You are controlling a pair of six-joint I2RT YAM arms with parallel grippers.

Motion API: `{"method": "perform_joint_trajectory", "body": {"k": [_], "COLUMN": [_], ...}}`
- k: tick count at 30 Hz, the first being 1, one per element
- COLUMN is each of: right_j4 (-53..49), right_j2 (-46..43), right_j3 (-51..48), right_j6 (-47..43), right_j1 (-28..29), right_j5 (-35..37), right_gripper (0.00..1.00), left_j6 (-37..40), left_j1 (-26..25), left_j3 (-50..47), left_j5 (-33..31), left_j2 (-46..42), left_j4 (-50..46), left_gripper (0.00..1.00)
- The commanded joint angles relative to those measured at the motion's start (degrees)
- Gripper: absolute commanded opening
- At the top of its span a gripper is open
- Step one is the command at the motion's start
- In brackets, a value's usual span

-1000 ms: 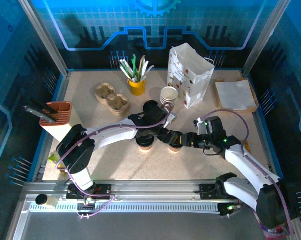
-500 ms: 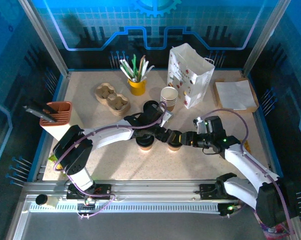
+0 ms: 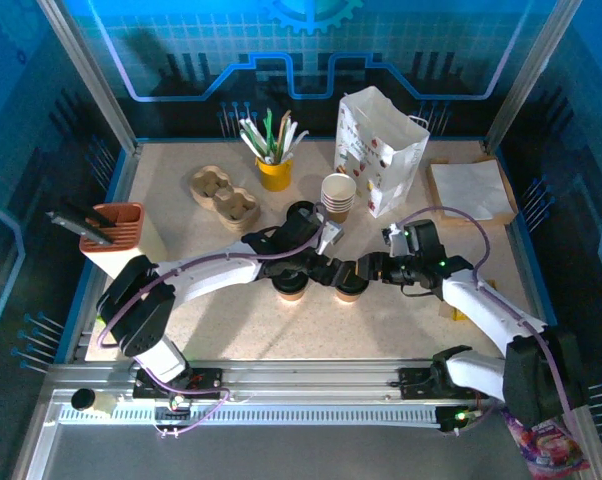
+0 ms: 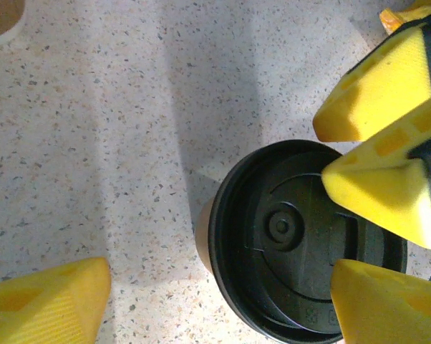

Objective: Pack the takeout coffee

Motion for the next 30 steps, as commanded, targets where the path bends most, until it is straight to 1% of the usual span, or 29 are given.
{"method": "perform_joint_trajectory", "body": {"k": [1,8,11,16,19,22,25,28,30], "right_j4": [0.3,1.4,2.2,0.1,-2.8,-6.9,-11.9,-16.4,-19.6], "right_j2": [0.5,1.3,1.6,-0.6,-2.6,-4.5,-5.6,-4.9,-3.3], "right_j3": [0.9,-3.3,-4.3,-0.9,2.6,5.8,9.1,12.5,14.6], "right_j6": [-2.0,-2.9,-2.6,-2.7,-4.1,-6.9,-10.1,-12.7,-14.0], "right_j1": [-0.8,-0.8,-0.8,-0.6,0.0,2.5,7.4,12.9,16.4], "right_j5": [1.1,2.8,2.2,1.6,2.7,7.9,15.7,22.6,25.9], "right_gripper": [0.58,0.56,0.56,0.56,0.58,0.64,0.72,0.78,0.82], "left_j6": [2.3,4.6,4.9,3.2,2.3,2.1,1.1,-1.3,-3.4], "left_j1": [-0.9,-1.5,-1.5,-1.5,-1.5,-1.4,-0.7,1.5,3.5], "left_j3": [0.2,-0.2,-0.3,1.4,2.0,1.2,-0.3,-2.6,-4.5], "left_j5": [-0.6,-3.1,-4.2,-3.4,-3.5,-4.9,-7.5,-9.3,-10.6], "left_j2": [1.1,3.1,3.0,1.5,-0.3,-3.0,-6.5,-10.9,-14.4], "left_j4": [-1.6,-4.0,-4.5,-2.0,0.1,1.8,1.7,-0.5,-3.0], "left_gripper": [0.81,0.81,0.81,0.81,0.81,0.81,0.82,0.82,0.82]}}
